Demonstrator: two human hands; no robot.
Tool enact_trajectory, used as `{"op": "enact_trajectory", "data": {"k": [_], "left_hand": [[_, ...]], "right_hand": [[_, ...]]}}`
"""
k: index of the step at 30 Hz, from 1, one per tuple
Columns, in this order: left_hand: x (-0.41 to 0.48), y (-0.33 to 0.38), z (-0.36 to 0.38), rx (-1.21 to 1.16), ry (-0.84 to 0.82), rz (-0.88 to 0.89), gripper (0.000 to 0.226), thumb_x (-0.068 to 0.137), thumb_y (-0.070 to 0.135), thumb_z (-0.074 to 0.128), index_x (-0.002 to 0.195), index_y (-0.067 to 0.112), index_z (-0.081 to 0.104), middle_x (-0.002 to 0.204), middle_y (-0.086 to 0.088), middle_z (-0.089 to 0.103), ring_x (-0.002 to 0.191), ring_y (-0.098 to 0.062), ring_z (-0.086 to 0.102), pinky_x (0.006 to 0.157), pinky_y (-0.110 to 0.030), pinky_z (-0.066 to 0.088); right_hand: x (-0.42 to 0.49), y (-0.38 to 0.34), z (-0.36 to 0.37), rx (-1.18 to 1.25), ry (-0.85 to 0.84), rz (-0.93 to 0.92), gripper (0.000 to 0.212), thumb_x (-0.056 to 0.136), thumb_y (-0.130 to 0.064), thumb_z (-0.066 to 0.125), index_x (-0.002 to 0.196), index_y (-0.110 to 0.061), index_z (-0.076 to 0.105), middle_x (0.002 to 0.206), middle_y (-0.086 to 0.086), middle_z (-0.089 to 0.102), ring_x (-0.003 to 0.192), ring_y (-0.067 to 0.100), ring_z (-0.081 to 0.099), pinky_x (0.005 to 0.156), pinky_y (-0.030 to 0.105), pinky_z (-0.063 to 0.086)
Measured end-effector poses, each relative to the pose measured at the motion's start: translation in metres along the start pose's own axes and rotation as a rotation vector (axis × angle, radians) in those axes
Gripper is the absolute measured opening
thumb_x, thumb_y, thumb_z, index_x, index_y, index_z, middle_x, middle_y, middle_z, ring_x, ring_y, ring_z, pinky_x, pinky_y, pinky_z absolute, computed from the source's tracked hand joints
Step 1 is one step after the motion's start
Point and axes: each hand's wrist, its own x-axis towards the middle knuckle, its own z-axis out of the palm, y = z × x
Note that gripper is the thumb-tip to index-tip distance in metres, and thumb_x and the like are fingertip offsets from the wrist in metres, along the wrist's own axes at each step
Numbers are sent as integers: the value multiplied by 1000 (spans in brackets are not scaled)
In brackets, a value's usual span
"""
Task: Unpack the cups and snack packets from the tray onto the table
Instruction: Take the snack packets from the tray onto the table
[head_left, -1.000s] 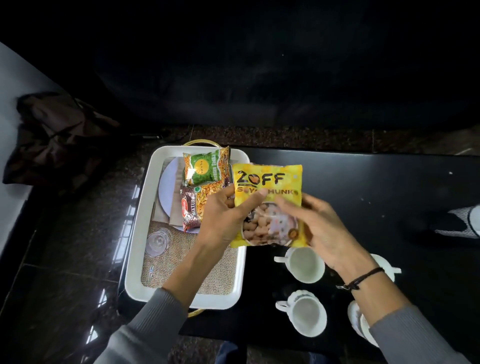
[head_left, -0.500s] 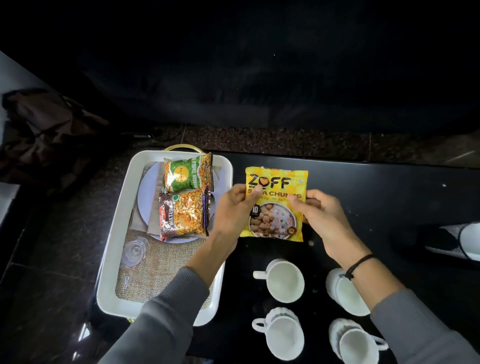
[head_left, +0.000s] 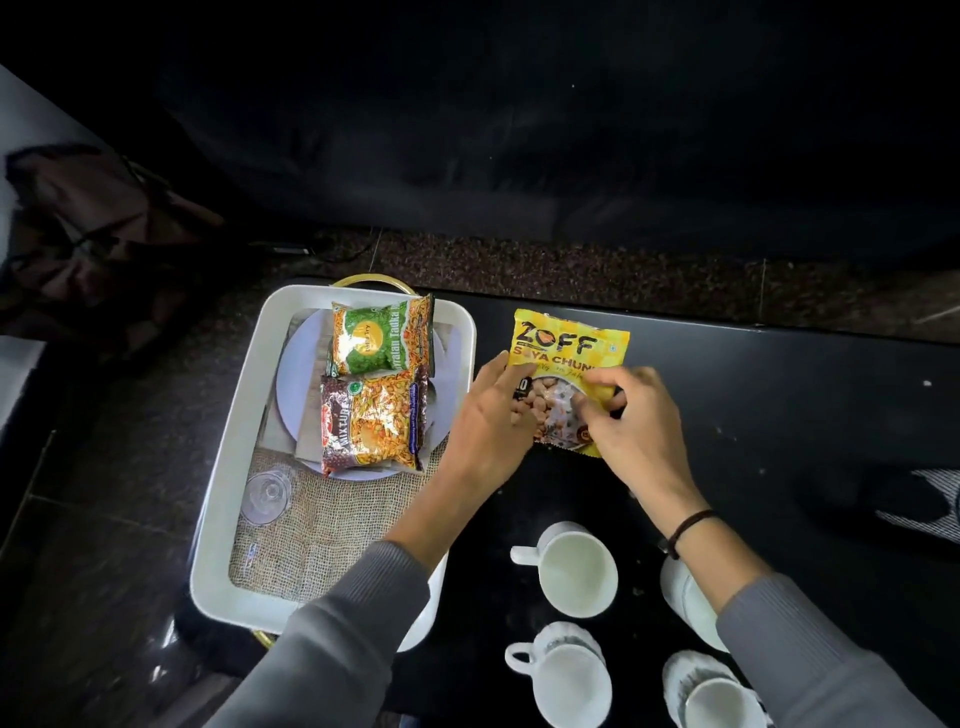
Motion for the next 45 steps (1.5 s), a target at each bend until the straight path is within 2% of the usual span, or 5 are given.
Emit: {"op": "enact_trajectory", "data": {"k": [18,22,25,32,45], "left_hand": [[-68,-94,-78,31,559,-191,42,87,22,72,126,18,58,127,1,56,117,-18,48,90,-32,37],[-78,-111,-88,-311,440,-470,62,91,40,70,138,9,45,115,3,56,103,-15,56,85,-33,45],[-81,-120,-96,-701,335,-529,25,90,33,74,101,11,73,79,7,75,81,-8,68,89,-41,53],[-92,-139,-104,-1308,268,-513,43,74,19,84,111,11,64,93,-11,72,85,-22,66,84,-41,57],[-83,-105,-117,-1203,126,-269,23,66,16,83,87,14,73,88,0,78,80,-12,71,82,-35,53]], "right_hand": [[-49,-103,93,3,-252,-132,30,98,-35,66,122,-17,64,109,-5,69,88,7,61,67,10,43],[-56,-108,119,-26,-264,31,52,92,-49,68,129,-16,49,104,-7,61,99,19,62,68,21,41],[-57,-101,128,101,-257,139,47,86,-44,77,116,-16,55,86,-23,54,90,12,63,62,14,45],[-56,-95,124,526,-530,340,62,61,-17,95,117,-13,70,106,5,80,104,24,74,83,36,56],[-53,-95,62,653,-562,54,57,59,-25,91,112,-17,72,110,2,79,108,15,72,97,30,54]]}}
